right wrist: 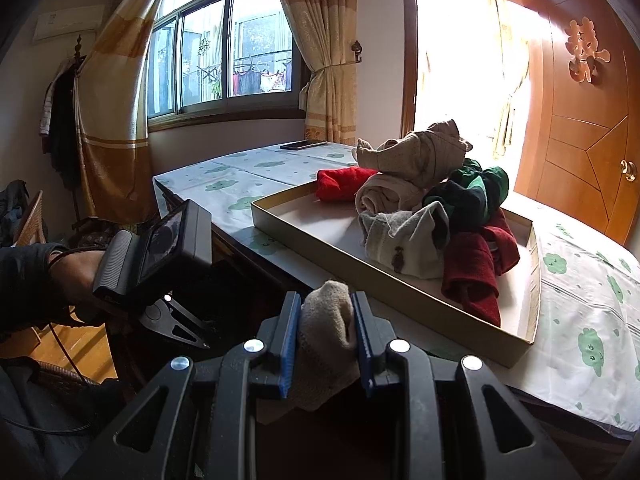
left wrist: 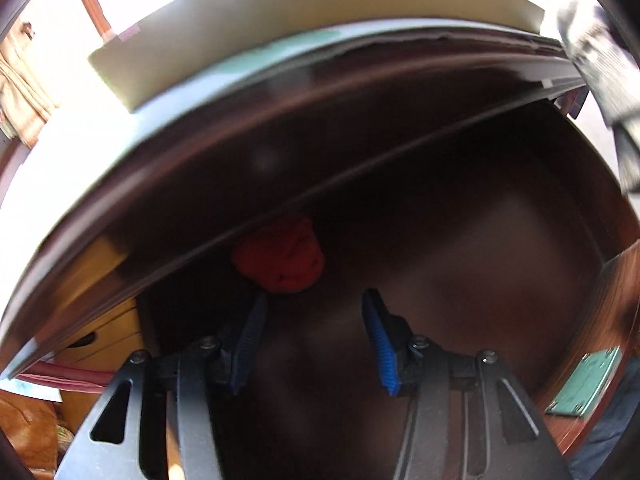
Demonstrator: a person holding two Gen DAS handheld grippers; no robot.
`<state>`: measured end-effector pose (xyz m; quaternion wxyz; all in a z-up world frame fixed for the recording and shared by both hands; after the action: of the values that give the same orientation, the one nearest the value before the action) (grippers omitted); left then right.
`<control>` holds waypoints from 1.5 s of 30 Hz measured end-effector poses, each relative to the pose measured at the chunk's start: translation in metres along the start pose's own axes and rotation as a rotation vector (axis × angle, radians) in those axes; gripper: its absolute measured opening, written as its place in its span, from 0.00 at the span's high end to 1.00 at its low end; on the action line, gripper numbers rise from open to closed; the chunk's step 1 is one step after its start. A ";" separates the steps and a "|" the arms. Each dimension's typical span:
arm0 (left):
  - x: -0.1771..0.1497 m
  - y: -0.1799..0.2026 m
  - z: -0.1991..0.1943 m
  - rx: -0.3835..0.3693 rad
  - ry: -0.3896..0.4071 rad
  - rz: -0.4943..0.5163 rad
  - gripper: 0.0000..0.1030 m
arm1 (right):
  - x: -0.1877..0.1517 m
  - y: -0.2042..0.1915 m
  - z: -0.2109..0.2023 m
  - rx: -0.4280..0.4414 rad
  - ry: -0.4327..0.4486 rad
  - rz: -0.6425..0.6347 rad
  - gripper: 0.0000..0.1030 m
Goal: Take underwear out of drawer
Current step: 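Carry the red knit item with the left tool over the tray while the right tool carries the beige sock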
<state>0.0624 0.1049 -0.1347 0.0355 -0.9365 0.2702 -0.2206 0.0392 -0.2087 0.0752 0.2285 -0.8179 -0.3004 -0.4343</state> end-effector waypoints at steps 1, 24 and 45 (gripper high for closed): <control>0.003 0.002 0.002 -0.001 -0.003 0.010 0.51 | 0.000 -0.001 -0.001 0.001 0.001 -0.003 0.72; 0.010 0.041 0.001 0.196 -0.040 0.193 1.00 | -0.008 0.003 -0.014 -0.021 0.016 0.001 0.72; -0.004 0.064 -0.004 -0.047 -0.102 0.243 0.31 | 0.002 -0.007 -0.011 -0.019 0.007 -0.030 0.72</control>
<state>0.0264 0.0527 -0.1442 0.0537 -0.9074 0.3847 -0.1606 0.0290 -0.2098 0.0833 0.2153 -0.8139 -0.3077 -0.4433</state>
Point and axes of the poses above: each gripper's, at about its wrist camera, not at the fingertips, and z roughly the way its jaws point, y to its right, x to its top, the point moved 2 cm from there along z, roughly the way its jaws point, and after that the axes turned 8 degrees about z, right-handed, at the moved point
